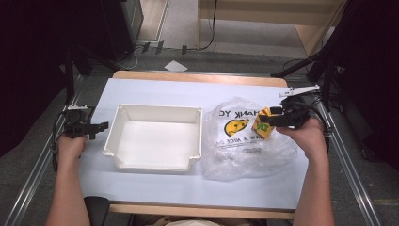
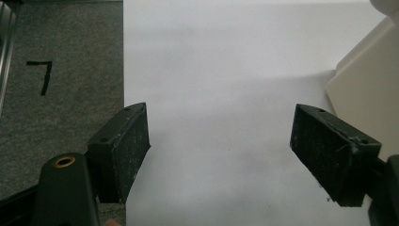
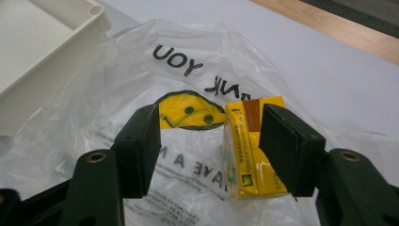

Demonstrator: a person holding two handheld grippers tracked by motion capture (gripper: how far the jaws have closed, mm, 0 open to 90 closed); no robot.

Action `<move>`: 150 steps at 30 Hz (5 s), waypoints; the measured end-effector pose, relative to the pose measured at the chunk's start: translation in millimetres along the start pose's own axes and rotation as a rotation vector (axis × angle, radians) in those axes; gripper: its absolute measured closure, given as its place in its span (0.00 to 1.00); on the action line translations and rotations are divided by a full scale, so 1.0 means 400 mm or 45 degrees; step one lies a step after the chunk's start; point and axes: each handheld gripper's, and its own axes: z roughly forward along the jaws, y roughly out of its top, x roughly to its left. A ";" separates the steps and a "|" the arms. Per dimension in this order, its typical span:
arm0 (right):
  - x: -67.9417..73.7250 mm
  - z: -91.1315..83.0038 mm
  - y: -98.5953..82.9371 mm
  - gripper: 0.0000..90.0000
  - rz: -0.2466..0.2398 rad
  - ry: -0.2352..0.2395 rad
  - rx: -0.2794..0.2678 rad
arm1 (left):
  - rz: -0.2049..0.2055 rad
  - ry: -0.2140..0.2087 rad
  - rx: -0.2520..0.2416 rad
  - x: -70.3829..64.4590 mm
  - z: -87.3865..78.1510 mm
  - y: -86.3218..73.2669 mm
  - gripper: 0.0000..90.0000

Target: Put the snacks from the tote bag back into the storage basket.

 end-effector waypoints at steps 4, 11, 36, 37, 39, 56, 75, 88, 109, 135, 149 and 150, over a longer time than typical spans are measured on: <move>-0.022 0.008 -0.010 0.44 0.035 -0.037 0.009 | 0.000 0.004 0.003 0.000 0.000 0.000 0.24; -0.054 0.022 -0.025 0.43 0.071 -0.053 0.031 | 0.011 0.001 0.008 -0.003 0.003 0.001 0.24; -0.079 0.141 -0.056 0.42 0.105 -0.077 0.166 | 0.010 0.000 0.007 -0.004 0.004 0.001 0.24; -0.078 0.147 -0.058 0.43 0.090 -0.082 0.170 | 0.011 -0.002 0.008 -0.003 0.004 0.001 0.24; -0.078 0.151 -0.059 0.44 0.094 -0.074 0.164 | 0.012 0.001 0.008 -0.003 0.004 0.001 0.24; -0.085 0.169 -0.075 0.53 0.108 -0.050 0.141 | 0.013 0.007 0.012 -0.005 0.005 0.001 0.24; -0.076 0.167 -0.069 0.56 0.095 -0.070 0.141 | 0.011 0.006 0.003 -0.003 0.002 0.002 0.24; -0.063 0.140 -0.048 0.56 0.094 -0.063 0.131 | 0.018 0.014 0.008 -0.002 0.004 0.002 0.24; 0.035 0.124 0.019 0.56 0.015 0.007 0.147 | 0.025 0.007 0.020 -0.006 0.011 0.005 0.24; 0.112 0.131 0.059 0.57 -0.065 0.066 0.175 | 0.029 0.020 0.008 -0.011 0.009 0.007 0.24; 0.154 0.143 0.074 0.57 -0.094 0.094 0.192 | 0.039 0.008 0.019 -0.017 0.010 0.009 0.24; 0.158 0.143 0.076 0.57 -0.095 0.095 0.197 | 0.039 0.008 0.020 -0.017 0.010 0.009 0.24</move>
